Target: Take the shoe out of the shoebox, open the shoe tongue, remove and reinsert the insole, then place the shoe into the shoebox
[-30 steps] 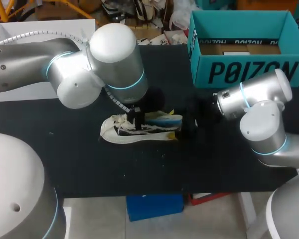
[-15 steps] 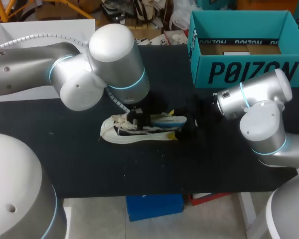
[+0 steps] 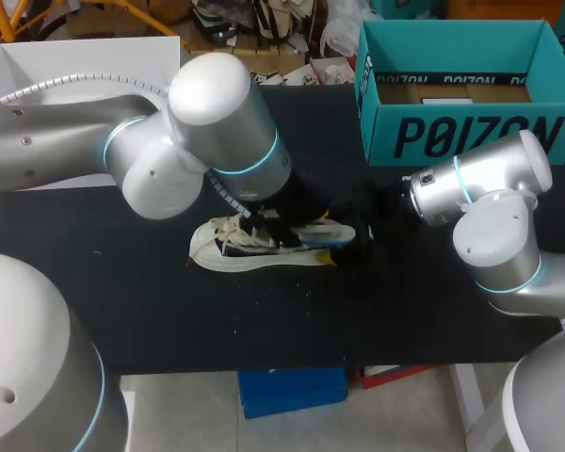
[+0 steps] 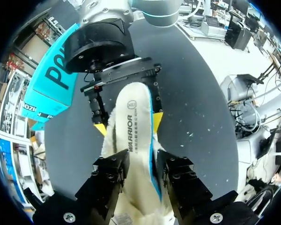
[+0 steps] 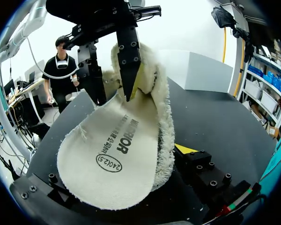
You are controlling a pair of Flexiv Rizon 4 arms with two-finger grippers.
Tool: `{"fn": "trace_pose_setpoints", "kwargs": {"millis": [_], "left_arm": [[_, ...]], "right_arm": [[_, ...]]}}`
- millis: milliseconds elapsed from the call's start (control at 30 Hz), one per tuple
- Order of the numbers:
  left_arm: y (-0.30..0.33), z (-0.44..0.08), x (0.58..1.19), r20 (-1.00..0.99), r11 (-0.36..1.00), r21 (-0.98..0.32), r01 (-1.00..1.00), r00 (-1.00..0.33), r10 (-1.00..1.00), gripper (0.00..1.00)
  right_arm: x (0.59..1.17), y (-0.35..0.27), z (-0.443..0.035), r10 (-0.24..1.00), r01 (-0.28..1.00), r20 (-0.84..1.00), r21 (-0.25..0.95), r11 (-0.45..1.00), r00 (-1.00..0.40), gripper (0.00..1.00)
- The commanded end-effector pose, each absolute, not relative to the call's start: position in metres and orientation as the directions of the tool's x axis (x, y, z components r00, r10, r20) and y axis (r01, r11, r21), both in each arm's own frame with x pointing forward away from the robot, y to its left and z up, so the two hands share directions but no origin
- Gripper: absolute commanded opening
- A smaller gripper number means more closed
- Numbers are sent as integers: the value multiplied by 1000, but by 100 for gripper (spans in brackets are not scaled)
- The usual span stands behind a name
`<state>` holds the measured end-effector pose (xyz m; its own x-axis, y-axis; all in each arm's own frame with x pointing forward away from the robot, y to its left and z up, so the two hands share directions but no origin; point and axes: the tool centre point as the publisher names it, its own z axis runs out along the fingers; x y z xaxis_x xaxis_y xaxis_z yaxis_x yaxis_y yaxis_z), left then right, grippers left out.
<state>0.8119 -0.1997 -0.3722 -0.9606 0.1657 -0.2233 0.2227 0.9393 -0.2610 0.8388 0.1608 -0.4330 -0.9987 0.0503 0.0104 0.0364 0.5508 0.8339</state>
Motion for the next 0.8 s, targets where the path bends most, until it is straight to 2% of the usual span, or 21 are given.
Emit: {"fn": "trace_pose_setpoints", "kwargs": {"millis": [33,800], "left_arm": [[-205,-377,811,-225,937,-263,231,-959,174,38],[-241,-380,824,-280,939,-244,241,-945,170,35]], "right_arm": [[839,161,-435,51,38,11,832,553,-999,0],[839,161,-435,51,38,11,832,553,-999,0]]}}
